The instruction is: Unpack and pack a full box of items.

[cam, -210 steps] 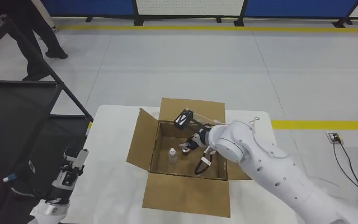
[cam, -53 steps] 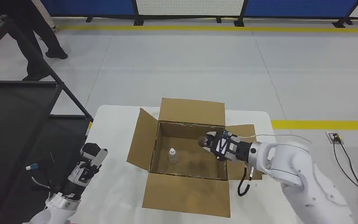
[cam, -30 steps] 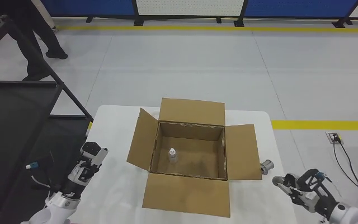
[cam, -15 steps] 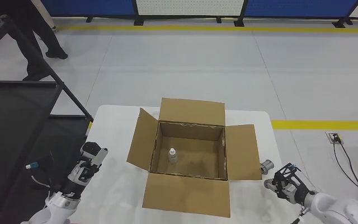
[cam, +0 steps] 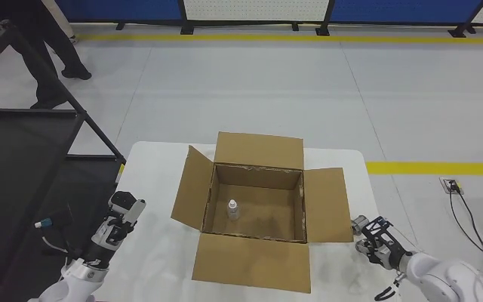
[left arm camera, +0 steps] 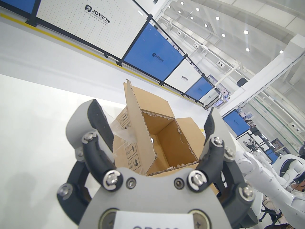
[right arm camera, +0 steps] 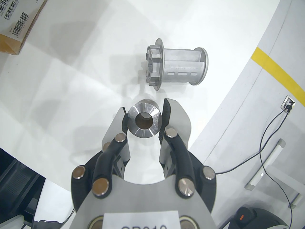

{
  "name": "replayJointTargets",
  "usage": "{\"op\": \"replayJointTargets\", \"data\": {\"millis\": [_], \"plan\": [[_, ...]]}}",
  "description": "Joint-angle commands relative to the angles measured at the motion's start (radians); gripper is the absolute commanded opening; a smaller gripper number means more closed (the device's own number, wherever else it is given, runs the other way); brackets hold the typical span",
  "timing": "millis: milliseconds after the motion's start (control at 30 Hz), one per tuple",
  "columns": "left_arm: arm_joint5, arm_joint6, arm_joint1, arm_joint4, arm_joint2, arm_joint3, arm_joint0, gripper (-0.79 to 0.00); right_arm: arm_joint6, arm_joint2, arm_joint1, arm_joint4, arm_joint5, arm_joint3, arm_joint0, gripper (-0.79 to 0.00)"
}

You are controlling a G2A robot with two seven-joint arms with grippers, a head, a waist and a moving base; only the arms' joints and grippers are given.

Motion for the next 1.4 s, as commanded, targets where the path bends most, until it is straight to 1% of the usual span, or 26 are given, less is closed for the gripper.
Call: {"op": "replayJointTargets", "data": {"millis": [0, 167, 233, 367, 467, 533, 567, 733, 800, 867, 967, 1033, 1100, 1233, 1300, 1333, 1367], "plan": [[0.0, 0.0, 0.0, 0.0, 0.0, 0.0, 0.0, 0.0, 0.004, -0.005, 0.0, 0.0, 0.001, 0.007, 0.007, -0.449], [0.0, 0.0, 0.0, 0.0, 0.0, 0.0, 0.0, 0.0, 0.008, -0.008, 0.002, 0.007, -0.005, 0.007, 0.014, -0.394], [0.0, 0.0, 0.0, 0.0, 0.0, 0.0, 0.0, 0.0, 0.006, -0.002, 0.004, 0.012, -0.007, 0.0, 0.012, -0.305], [0.0, 0.0, 0.0, 0.0, 0.0, 0.0, 0.0, 0.0, -0.045, 0.046, 0.009, 0.036, -0.008, -0.049, -0.013, -0.283], [0.0, 0.0, 0.0, 0.0, 0.0, 0.0, 0.0, 0.0, -0.097, 0.123, 0.014, 0.067, -0.002, -0.138, -0.055, -0.194], [0.0, 0.0, 0.0, 0.0, 0.0, 0.0, 0.0, 0.0, -0.117, 0.183, 0.017, 0.091, 0.013, -0.222, -0.088, -0.055], [0.0, 0.0, 0.0, 0.0, 0.0, 0.0, 0.0, 0.0, -0.123, 0.208, 0.019, 0.1, 0.017, -0.271, -0.106, 0.0], [0.0, 0.0, 0.0, 0.0, 0.0, 0.0, 0.0, 0.0, -0.222, 0.332, 0.018, 0.188, 0.018, -0.477, -0.166, 0.0], [0.0, 0.0, 0.0, 0.0, 0.0, 0.0, 0.0, 0.0, -0.256, 0.349, 0.018, 0.235, -0.014, -0.541, -0.173, 0.0], [0.0, 0.0, 0.0, 0.0, 0.0, 0.0, 0.0, 0.0, -0.244, 0.337, 0.021, 0.259, -0.049, -0.591, -0.158, 0.0], [0.0, 0.0, 0.0, 0.0, 0.0, 0.0, 0.0, 0.0, -0.175, 0.255, 0.029, 0.277, -0.087, -0.633, -0.082, 0.0], [0.0, 0.0, 0.0, 0.0, 0.0, 0.0, 0.0, 0.0, -0.112, 0.167, 0.034, 0.282, -0.1, -0.628, -0.001, 0.0], [0.0, 0.0, 0.0, 0.0, 0.0, 0.0, 0.0, 0.0, -0.041, 0.052, 0.037, 0.287, -0.11, -0.602, 0.099, 0.0], [0.001, 0.002, 0.0, 0.0, 0.002, -0.001, 0.007, 0.0, 0.091, -0.22, 0.023, 0.29, -0.093, -0.474, 0.336, 0.0], [0.004, 0.005, 0.001, 0.004, -0.001, 0.003, 0.013, 0.0, 0.129, -0.363, 0.004, 0.304, -0.076, -0.39, 0.456, 0.0], [0.011, -0.002, 0.002, 0.006, -0.002, 0.008, 0.016, 0.0, 0.153, -0.423, -0.007, 0.275, -0.051, -0.347, 0.518, 0.0], [0.017, -0.01, 0.003, 0.011, -0.003, 0.013, 0.016, 0.0, 0.146, -0.486, -0.021, 0.282, -0.029, -0.307, 0.569, 0.0]]}}
